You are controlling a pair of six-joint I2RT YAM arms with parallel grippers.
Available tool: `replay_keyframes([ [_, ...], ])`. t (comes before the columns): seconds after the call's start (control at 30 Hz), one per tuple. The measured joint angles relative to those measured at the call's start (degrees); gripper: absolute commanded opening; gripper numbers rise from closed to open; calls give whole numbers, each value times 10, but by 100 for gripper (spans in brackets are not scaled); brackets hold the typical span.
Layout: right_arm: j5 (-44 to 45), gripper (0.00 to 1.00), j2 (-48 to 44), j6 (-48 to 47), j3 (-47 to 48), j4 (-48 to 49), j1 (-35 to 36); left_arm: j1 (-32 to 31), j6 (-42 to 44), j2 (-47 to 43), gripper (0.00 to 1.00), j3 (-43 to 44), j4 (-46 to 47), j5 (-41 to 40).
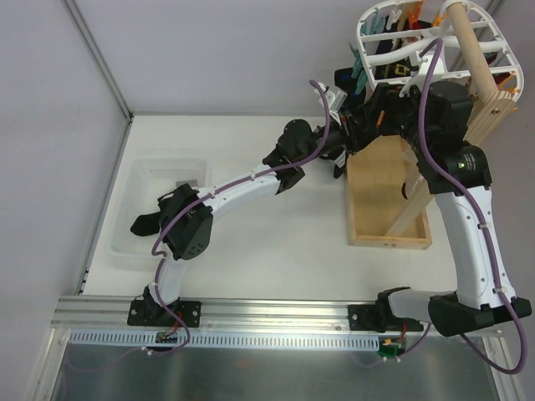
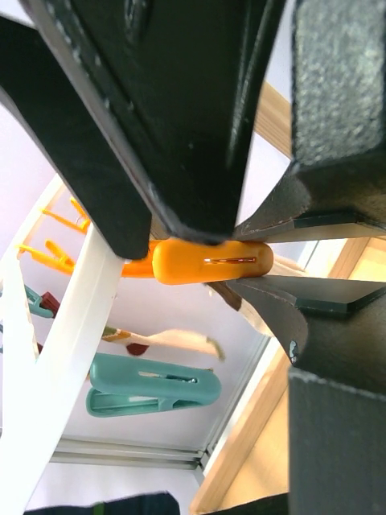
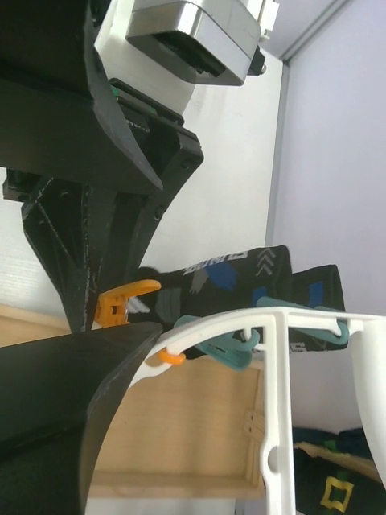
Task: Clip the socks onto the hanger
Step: Open the clamp at the hanger.
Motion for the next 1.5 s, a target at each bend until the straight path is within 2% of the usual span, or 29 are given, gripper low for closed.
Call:
replay_keyframes([
  [0.43,96,67,-17,-23,-2,-36,25,0,0,0,1,0,-2,0],
  [0.77,127,63,-36,-14,-48,-18,26,0,0,0,1,0,-4,0],
  [1.0,129,61,-44,11,-99,51,25,1,-5,0,1,0,-7,0],
  [1.5,137,54,-76,68,-189,177,22,8,-73,0,1,0,8,16],
])
